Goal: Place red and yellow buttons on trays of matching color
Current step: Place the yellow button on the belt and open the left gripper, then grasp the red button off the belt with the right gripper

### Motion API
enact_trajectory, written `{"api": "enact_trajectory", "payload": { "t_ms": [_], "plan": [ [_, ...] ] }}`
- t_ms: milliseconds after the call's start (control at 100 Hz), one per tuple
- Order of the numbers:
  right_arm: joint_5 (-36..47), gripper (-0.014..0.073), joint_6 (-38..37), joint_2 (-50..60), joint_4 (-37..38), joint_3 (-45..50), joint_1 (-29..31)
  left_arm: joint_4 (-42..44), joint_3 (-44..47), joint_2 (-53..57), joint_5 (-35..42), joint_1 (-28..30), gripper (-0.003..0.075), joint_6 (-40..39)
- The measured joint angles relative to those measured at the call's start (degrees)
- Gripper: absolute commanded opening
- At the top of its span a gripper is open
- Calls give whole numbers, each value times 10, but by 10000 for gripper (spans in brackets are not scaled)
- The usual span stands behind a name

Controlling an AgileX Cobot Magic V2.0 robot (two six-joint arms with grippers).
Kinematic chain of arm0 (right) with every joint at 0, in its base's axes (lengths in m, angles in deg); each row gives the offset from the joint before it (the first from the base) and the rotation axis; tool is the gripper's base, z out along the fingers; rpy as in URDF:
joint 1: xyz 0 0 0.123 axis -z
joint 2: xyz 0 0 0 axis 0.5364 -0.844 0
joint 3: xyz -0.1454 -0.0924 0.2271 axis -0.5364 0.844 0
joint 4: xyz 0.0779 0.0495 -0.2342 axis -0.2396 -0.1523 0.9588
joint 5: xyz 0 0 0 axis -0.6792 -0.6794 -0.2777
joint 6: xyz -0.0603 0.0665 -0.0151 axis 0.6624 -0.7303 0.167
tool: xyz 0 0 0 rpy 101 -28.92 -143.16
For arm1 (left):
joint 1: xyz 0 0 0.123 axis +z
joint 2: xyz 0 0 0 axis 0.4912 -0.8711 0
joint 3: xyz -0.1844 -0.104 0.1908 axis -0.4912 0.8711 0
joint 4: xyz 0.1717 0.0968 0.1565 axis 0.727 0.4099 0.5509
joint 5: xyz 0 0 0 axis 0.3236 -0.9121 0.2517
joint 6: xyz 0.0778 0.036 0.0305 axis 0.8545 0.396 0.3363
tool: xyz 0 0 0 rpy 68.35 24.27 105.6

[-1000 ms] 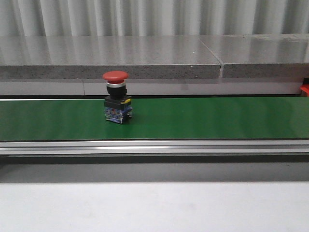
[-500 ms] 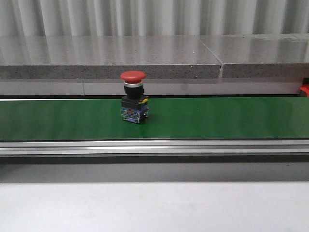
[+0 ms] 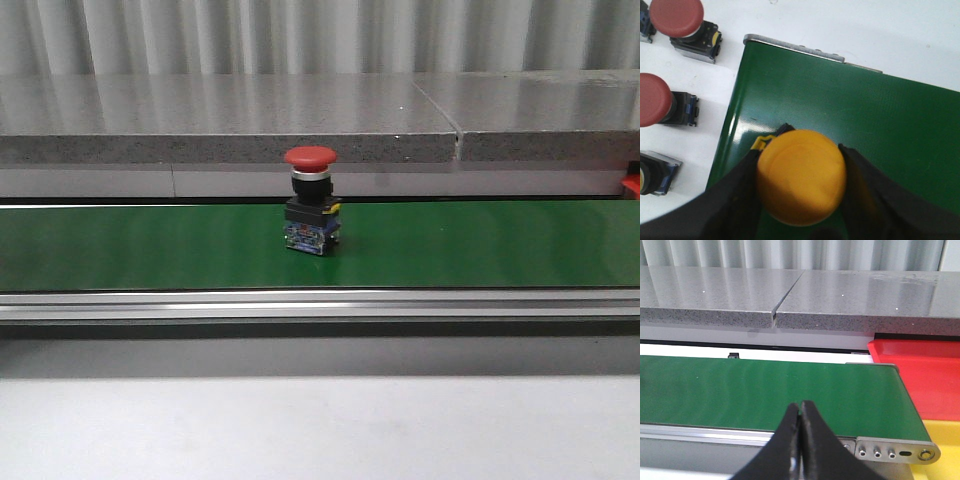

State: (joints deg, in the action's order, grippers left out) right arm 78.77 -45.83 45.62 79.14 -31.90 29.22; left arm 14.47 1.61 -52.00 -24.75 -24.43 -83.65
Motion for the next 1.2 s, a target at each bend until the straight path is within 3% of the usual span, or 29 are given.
{"api": "enact_trajectory", "payload": {
  "t_ms": [60,130,410,720,940,1200],
  "plan": [
    [0,-67,0,0,0,0,0,-2,0,0,-2,0,621,3],
    [0,-67,0,0,0,0,0,-4,0,0,-5,0,675,4],
    [0,-67,0,0,0,0,0,-5,0,15,5,-5,668,25],
    [0,-67,0,0,0,0,0,-5,8,159,79,-59,668,34],
    [0,-67,0,0,0,0,0,-2,82,304,110,-98,668,37],
    [0,-67,0,0,0,0,0,40,213,488,122,-102,654,37]
  ]
}}
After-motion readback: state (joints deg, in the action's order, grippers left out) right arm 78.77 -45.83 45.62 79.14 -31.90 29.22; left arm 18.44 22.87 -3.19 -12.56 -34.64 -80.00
